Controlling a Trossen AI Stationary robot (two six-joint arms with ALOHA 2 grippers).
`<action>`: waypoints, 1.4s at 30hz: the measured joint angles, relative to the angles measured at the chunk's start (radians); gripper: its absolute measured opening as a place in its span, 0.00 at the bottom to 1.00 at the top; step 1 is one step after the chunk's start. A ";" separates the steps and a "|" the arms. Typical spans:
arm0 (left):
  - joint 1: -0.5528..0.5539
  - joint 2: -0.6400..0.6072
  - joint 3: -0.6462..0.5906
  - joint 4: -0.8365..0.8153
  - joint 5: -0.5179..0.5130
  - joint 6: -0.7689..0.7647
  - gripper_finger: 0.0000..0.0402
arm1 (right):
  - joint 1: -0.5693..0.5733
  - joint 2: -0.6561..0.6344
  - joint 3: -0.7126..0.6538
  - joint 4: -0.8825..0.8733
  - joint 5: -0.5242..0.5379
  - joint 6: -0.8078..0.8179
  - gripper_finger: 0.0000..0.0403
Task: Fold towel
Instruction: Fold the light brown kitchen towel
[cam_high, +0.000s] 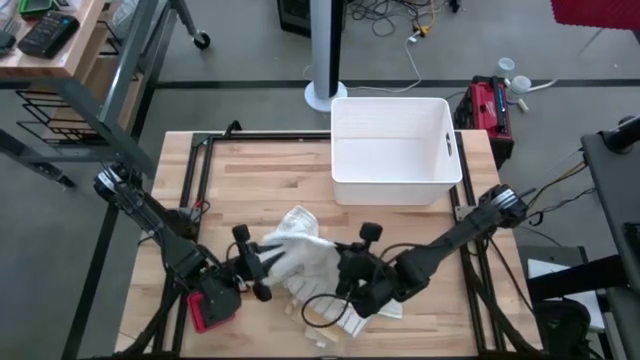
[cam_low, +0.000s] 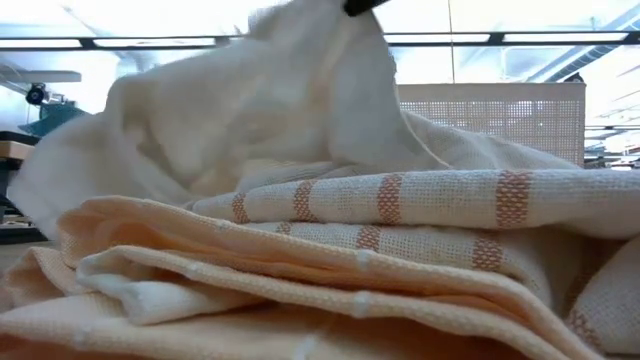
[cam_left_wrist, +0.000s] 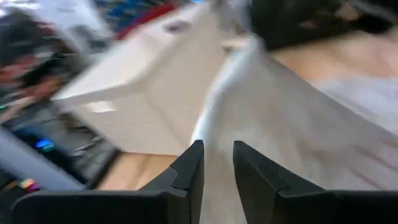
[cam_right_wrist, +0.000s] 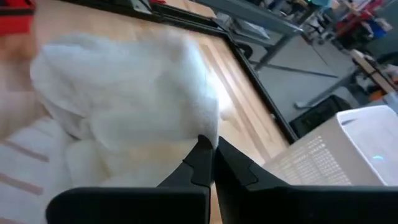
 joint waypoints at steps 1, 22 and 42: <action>0.000 0.000 0.000 0.000 0.039 0.020 0.19 | 0.005 -0.002 0.000 -0.007 -0.001 0.013 0.00; 0.053 -0.003 -0.207 0.175 0.259 -0.116 0.41 | 0.335 0.003 0.000 0.040 0.453 -0.352 0.00; 0.155 -0.003 -0.383 0.641 0.848 -0.018 0.23 | 0.314 0.007 -0.154 -0.182 0.032 0.568 0.00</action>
